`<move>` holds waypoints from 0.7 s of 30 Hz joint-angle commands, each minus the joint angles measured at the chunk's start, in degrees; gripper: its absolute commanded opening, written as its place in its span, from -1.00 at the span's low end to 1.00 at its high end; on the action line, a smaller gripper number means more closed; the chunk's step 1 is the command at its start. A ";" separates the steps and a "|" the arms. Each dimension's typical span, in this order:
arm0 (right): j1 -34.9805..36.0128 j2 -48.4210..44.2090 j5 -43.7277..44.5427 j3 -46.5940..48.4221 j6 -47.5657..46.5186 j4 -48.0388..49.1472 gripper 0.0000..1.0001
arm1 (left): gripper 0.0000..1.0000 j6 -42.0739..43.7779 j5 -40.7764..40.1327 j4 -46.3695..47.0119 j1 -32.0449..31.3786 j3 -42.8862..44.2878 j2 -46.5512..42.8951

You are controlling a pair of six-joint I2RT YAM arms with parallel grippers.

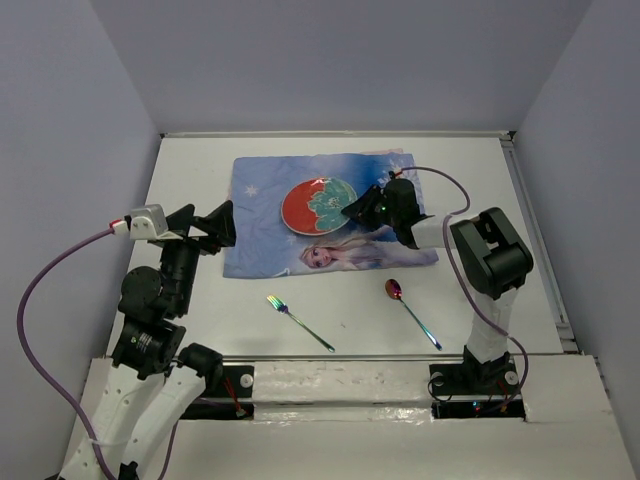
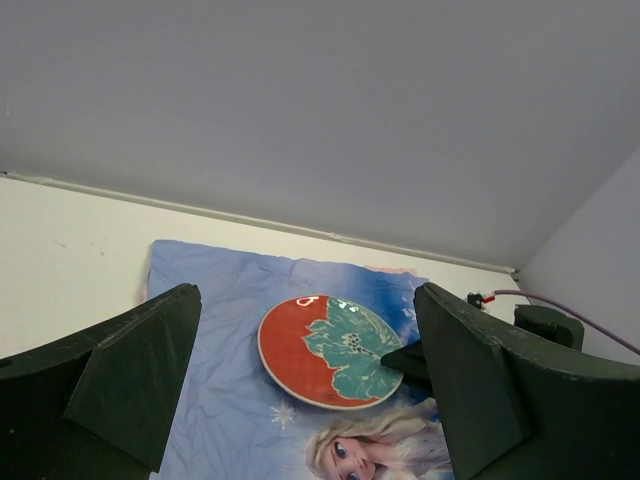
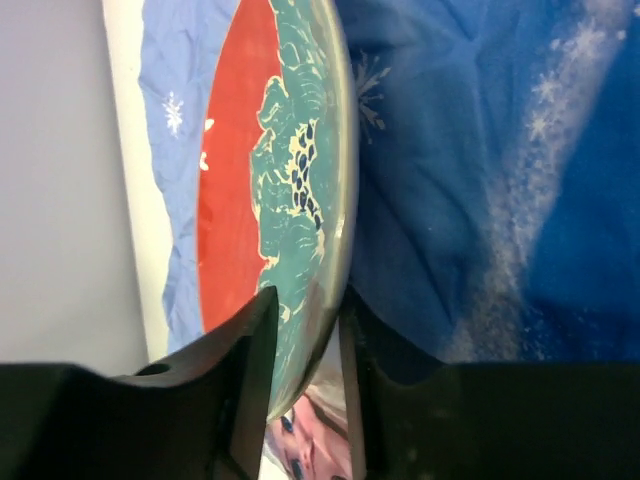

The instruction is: Set the dinner table for one person

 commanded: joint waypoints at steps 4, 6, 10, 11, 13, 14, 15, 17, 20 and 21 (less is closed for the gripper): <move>0.11 -5.76 4.64 0.00 -8.53 -3.67 0.40 | 0.98 0.00 1.28 1.87 0.68 -0.01 0.18; 0.11 -8.04 7.79 -0.62 -10.21 -6.84 0.43 | 0.98 -0.09 1.63 1.87 0.94 0.08 0.10; 0.11 -13.92 12.90 -2.64 -15.39 -11.85 0.47 | 0.98 -0.09 1.28 1.87 0.94 0.08 -0.78; 0.11 -17.85 13.69 -3.69 -16.53 -13.95 0.47 | 0.98 -0.18 1.37 1.87 0.86 -0.01 -0.87; 0.11 -22.70 19.03 -4.31 -20.57 -17.20 0.42 | 0.98 -0.35 1.72 1.96 0.94 0.07 -1.13; 0.11 -27.95 25.67 -4.75 -22.24 -21.66 0.40 | 0.98 -0.35 2.42 1.96 0.94 0.08 -1.22; 0.11 -30.52 30.00 -4.75 -25.48 -24.49 0.31 | 0.98 -0.70 2.86 2.05 0.94 0.08 -1.31; -1.20 -35.80 38.53 -5.71 -27.87 -32.67 0.19 | 0.98 -0.97 4.09 2.40 0.86 -0.10 -1.92; -3.30 -45.56 51.03 -8.17 -30.69 -38.82 0.07 | 0.98 -1.50 5.58 2.84 0.77 -0.19 -2.36; -5.57 -47.67 54.18 -10.27 -31.13 -39.80 0.04 | 0.98 -1.50 5.93 2.93 0.59 -0.19 -2.54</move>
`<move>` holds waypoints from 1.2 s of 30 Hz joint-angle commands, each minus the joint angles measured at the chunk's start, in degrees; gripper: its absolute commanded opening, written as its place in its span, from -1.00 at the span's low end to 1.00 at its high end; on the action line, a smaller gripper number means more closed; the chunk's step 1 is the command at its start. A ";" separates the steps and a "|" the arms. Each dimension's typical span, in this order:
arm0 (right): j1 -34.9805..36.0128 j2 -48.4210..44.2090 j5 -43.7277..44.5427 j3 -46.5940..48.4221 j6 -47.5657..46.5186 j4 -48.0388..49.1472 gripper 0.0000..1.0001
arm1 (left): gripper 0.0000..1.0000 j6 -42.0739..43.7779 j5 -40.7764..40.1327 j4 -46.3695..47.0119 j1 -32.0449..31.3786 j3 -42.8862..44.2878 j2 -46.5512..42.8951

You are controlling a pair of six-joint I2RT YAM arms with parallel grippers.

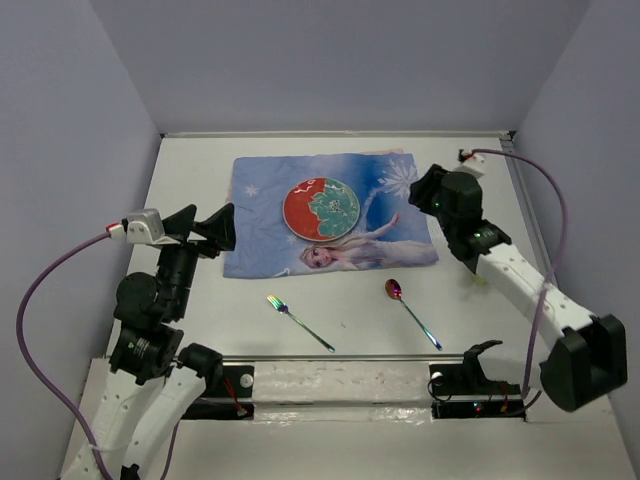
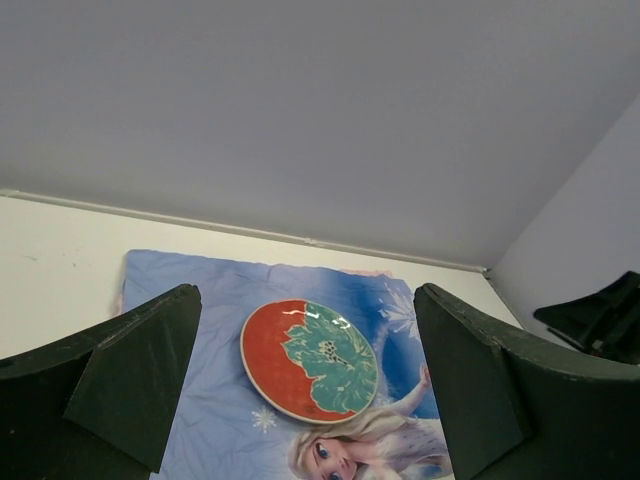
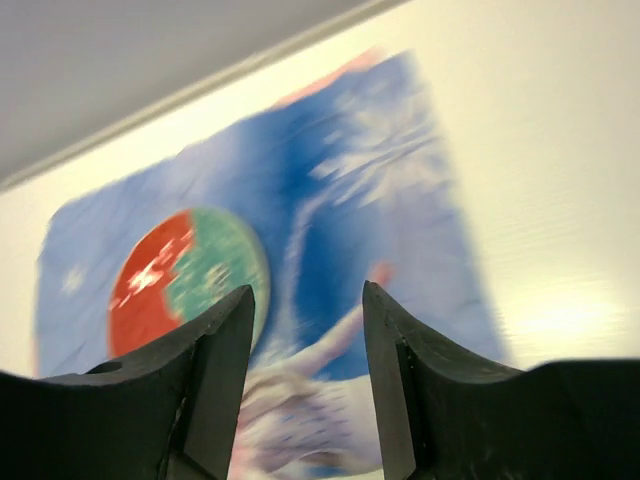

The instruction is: Set the dinner table for one person

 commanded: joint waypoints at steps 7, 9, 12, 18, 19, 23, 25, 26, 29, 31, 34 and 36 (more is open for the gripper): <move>-12.59 -15.95 21.92 -9.61 -5.14 -19.63 0.04 | 0.98 0.39 1.54 2.55 -3.18 0.12 -1.82; -13.73 -16.05 21.93 -10.49 -4.79 -20.08 0.05 | 0.98 0.47 1.62 2.55 -4.06 0.12 -1.82; -14.97 -16.04 21.75 -11.99 -3.91 -20.61 0.05 | 0.98 0.56 1.36 2.55 -4.76 0.21 -2.00; -16.81 -13.24 19.21 -12.69 -2.86 -20.43 0.05 | 0.98 0.56 1.45 2.55 -5.38 0.12 -1.74; -16.81 -11.75 17.81 -12.69 -2.77 -19.82 0.04 | 0.98 0.48 1.45 2.55 -5.47 0.12 -1.82; -16.81 -8.14 15.42 -12.69 -2.77 -16.48 -0.01 | 0.98 0.39 1.54 2.64 -5.56 0.03 -1.56; -16.81 -6.91 15.59 -12.35 -2.94 -16.04 -0.13 | 0.98 0.47 1.45 2.64 -5.47 0.03 -1.47; -17.33 -6.03 15.94 -12.17 -2.94 -15.86 -0.20 | 0.98 0.47 1.45 2.64 -5.47 0.03 -1.38; -17.34 -5.76 18.40 -11.73 -3.64 -15.86 -0.59 | 0.98 0.39 1.62 2.64 -5.47 0.03 -1.12; -17.34 -6.46 20.34 -11.38 -5.66 -16.12 -1.00 | 0.98 0.39 1.71 2.64 -5.56 0.03 -0.77; -17.34 -9.10 19.64 -8.84 -9.17 -16.56 -1.00 | 0.98 0.12 1.80 2.73 -5.47 0.03 -0.59; -16.29 -9.63 17.80 -5.06 -10.67 -15.86 -1.00 | 0.98 0.12 1.80 3.08 -5.38 -0.14 -0.86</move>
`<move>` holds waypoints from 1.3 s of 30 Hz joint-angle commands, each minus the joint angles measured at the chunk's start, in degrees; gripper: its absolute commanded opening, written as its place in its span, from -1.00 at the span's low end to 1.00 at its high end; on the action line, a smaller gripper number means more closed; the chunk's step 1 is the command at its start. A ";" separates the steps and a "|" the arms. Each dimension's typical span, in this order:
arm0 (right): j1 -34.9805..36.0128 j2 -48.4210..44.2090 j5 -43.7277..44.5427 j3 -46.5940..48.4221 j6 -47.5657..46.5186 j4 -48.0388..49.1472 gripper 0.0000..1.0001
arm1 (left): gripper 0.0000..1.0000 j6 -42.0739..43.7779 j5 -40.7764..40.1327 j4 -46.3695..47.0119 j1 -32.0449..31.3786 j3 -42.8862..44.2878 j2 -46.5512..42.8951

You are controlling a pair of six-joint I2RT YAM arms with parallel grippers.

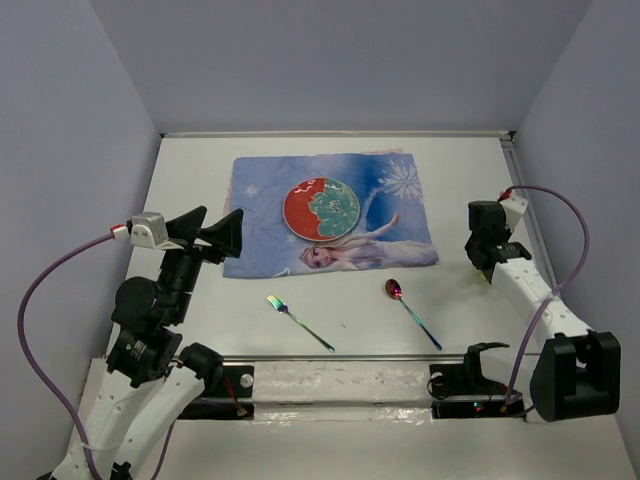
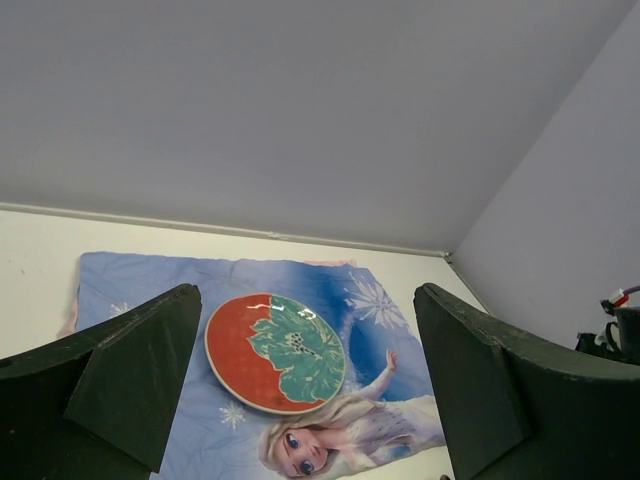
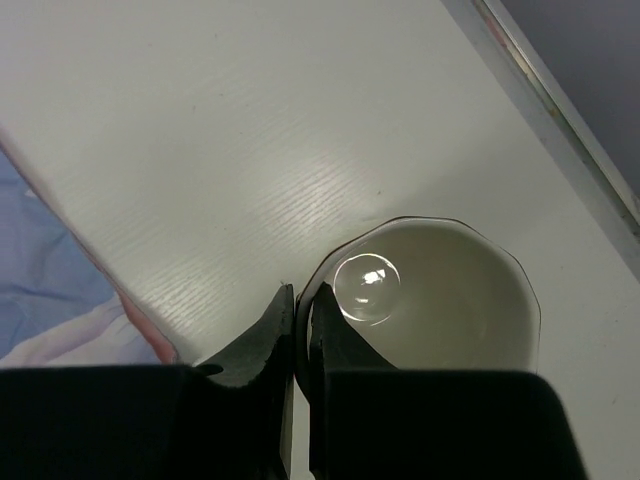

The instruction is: Set the dinner table for one person

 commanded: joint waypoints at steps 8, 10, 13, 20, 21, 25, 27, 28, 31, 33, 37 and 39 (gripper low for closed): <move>8.61 16.19 -16.68 28.72 -19.00 12.07 -1.00 | 0.98 0.47 1.78 2.93 0.61 -0.32 2.08; 9.22 21.05 -20.82 36.37 -20.96 12.42 -1.00 | 0.98 0.56 1.78 2.93 0.79 -0.32 2.17; 9.75 29.67 -25.13 46.04 -24.56 12.08 -1.00 | 0.98 0.65 1.87 2.75 1.05 -0.23 2.61; 10.36 46.63 -30.41 65.03 -30.37 7.69 -1.00 | 0.98 0.65 1.87 2.75 1.93 -0.15 2.61; 10.37 48.22 -30.15 66.44 -30.72 7.42 -1.00 | 0.98 0.65 1.96 2.75 2.02 -0.14 2.61; 10.37 54.98 -30.59 71.72 -31.78 6.01 -1.00 | 0.98 0.56 2.14 2.75 2.81 -0.23 2.87; 10.37 56.84 -30.68 73.21 -32.13 5.66 -1.00 | 0.98 0.47 2.31 2.75 3.16 -0.15 2.96; 10.37 58.24 -30.94 74.52 -32.05 5.22 -1.00 | 0.98 0.47 2.23 2.75 3.25 -0.23 2.96; 10.37 60.01 -30.68 75.24 -31.70 5.04 -1.00 | 0.98 0.39 2.14 2.75 3.51 -0.23 3.05; 10.37 61.67 -30.85 75.33 -31.61 5.04 -1.00 | 0.98 0.39 2.31 2.84 3.42 -0.23 3.05; 10.37 63.09 -29.72 74.63 -30.82 5.04 -0.79 | 0.98 0.39 2.31 2.84 3.51 -0.32 2.78; 10.37 63.09 -28.40 74.54 -30.64 4.87 -0.47 | 0.98 0.39 2.22 2.75 3.51 -0.32 2.61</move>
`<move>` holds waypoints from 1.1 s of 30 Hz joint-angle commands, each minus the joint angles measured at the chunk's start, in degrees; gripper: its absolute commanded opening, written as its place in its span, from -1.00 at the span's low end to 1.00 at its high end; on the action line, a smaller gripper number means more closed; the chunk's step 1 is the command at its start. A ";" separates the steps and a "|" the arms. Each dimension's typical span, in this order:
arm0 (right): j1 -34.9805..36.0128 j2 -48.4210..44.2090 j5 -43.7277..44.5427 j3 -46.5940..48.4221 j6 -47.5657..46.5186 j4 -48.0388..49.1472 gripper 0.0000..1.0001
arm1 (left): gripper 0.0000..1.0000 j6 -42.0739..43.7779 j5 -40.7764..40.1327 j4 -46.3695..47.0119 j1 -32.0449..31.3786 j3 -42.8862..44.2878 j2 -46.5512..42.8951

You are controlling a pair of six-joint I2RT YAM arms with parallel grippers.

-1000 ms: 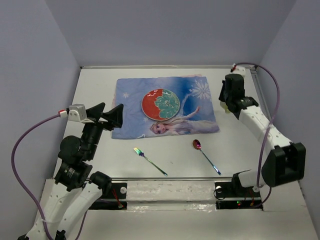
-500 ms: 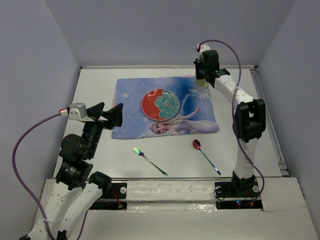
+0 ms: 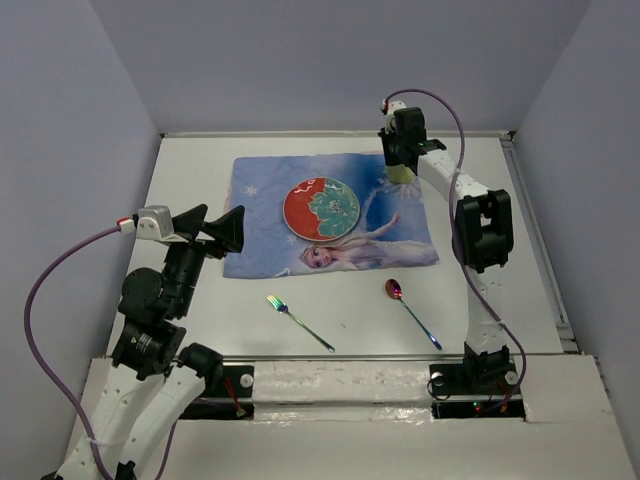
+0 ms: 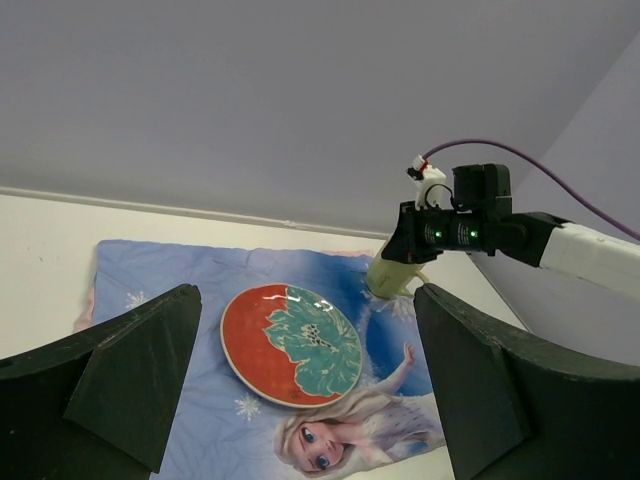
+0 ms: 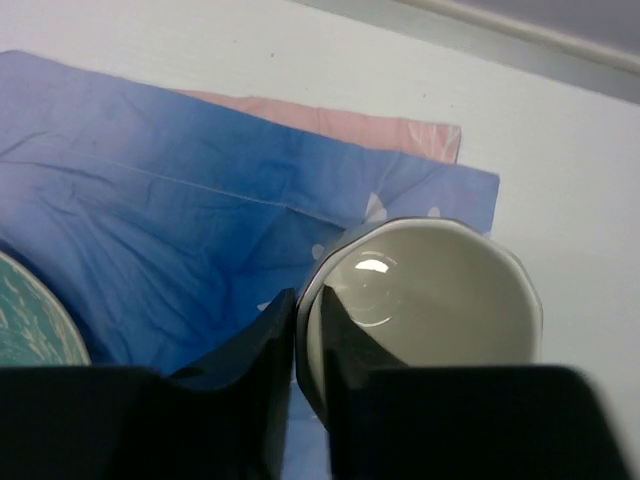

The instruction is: Set the dinner table for one person

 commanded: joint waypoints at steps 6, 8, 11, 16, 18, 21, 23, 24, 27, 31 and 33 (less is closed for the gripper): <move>1.45 -5.08 3.02 3.55 0.58 0.55 0.62 | 0.98 0.21 0.83 2.73 0.74 -0.04 0.34; 2.06 -9.03 2.06 2.67 1.72 -0.06 0.65 | 0.98 0.04 0.65 2.65 0.83 -0.04 0.25; 3.47 -16.38 -0.49 -2.15 4.96 0.11 0.69 | 0.98 0.03 0.56 2.64 1.00 -0.04 -0.01; 9.53 -31.60 -5.92 -22.16 13.14 7.65 0.71 | 0.98 -0.05 0.39 2.64 1.09 0.05 -0.28; 15.23 -38.53 -7.26 -34.38 17.18 12.82 0.71 | 0.98 -0.14 0.30 2.64 1.09 -0.04 -0.54; 26.12 -43.57 -6.30 -46.88 20.08 16.90 0.61 | 0.98 -0.23 -0.31 2.47 1.09 0.05 -0.80; 32.36 -46.65 -1.50 -50.93 21.23 15.50 0.34 | 0.98 -0.40 -1.45 2.03 1.09 0.14 -0.89; 38.05 -47.53 0.54 -53.38 21.67 14.10 0.28 | 0.98 -0.32 -1.46 2.03 1.09 0.14 -1.16; 45.72 -48.94 2.85 -57.17 26.41 11.54 0.03 | 0.98 -0.58 -0.84 2.12 1.09 0.05 -1.60; 51.38 -45.70 7.94 -56.66 27.74 8.47 -0.04 | 0.98 -0.58 -1.19 2.29 1.09 -0.04 -1.60; 52.52 -42.03 6.98 -55.61 27.82 8.20 -0.08 | 0.98 -0.67 -1.02 2.29 1.09 -0.04 -1.25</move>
